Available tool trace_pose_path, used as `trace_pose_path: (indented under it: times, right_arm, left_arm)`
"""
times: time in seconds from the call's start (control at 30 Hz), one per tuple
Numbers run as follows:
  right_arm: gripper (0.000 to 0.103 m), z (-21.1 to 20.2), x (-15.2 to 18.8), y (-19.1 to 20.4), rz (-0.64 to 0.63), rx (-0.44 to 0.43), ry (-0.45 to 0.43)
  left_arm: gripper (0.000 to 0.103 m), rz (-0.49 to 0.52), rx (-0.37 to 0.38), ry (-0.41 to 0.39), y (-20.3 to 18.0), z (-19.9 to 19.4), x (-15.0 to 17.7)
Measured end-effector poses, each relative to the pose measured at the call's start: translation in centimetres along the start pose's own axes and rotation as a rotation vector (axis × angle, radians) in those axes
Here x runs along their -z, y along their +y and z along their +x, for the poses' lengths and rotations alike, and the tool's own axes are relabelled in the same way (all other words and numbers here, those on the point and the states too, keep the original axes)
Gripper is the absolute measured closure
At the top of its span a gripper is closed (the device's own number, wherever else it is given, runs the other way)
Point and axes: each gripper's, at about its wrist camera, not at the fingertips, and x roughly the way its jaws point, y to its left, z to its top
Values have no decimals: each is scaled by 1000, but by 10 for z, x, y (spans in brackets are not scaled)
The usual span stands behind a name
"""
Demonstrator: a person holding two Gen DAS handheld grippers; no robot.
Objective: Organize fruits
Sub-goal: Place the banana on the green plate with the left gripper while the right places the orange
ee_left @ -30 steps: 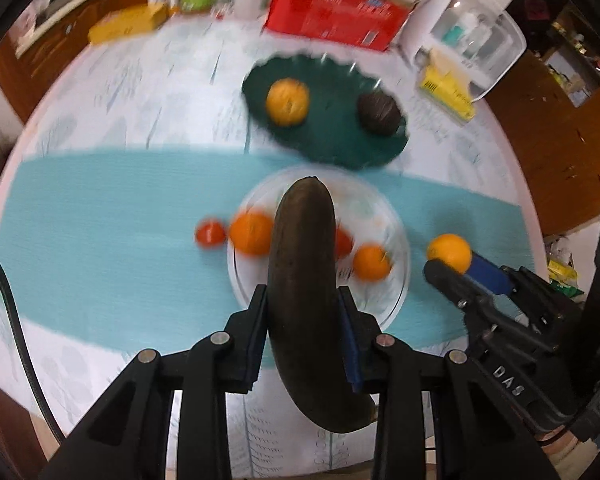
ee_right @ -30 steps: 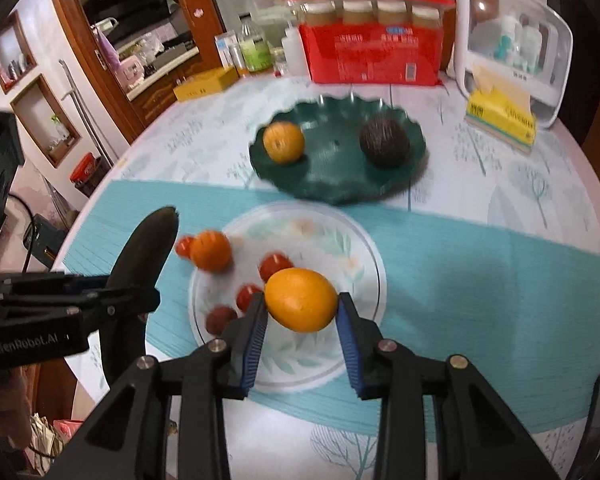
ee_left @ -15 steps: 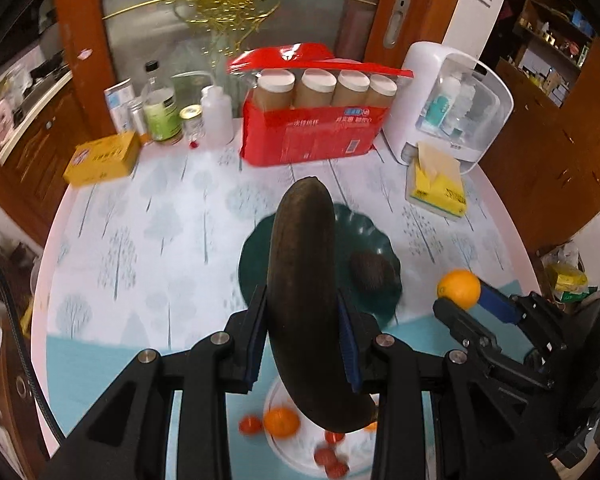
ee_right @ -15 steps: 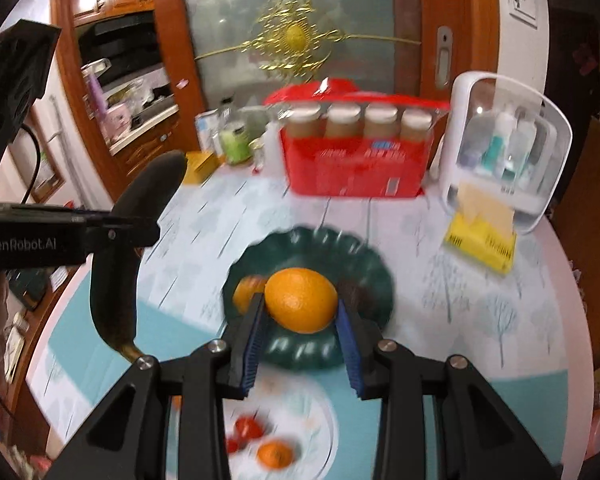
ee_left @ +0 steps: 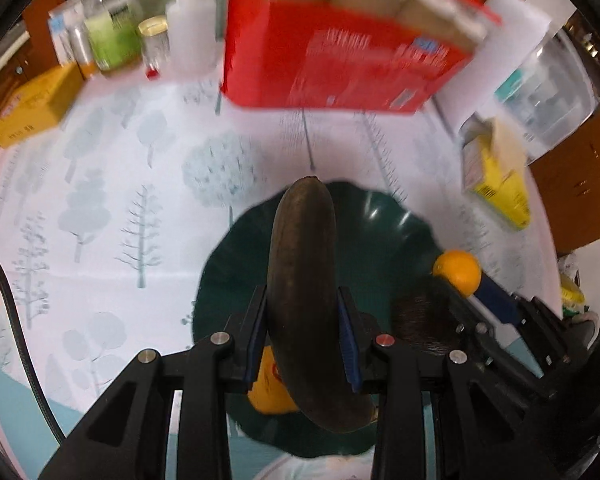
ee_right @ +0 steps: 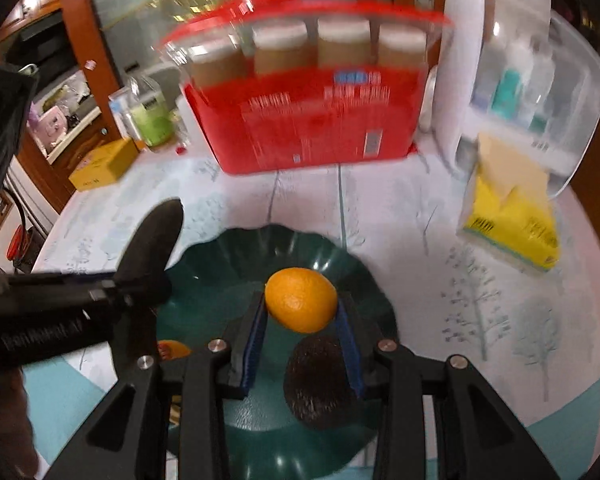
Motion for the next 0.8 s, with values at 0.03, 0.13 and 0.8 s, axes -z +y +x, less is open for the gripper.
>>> trace_pose_path:
  times: [0.03,0.13,0.8]
  right_arm:
    - [67,6,0,-1,6,-3,9]
    - [67,26,0,-4,12,-9,46]
    - [54,40,6,-3,-50,-20,106]
  left_arm:
    - [72,0,3,13,1,11,0]
    - [72,-6,30,29,2,25,-2]
    - [39,17,48,-12,-14,12,-1]
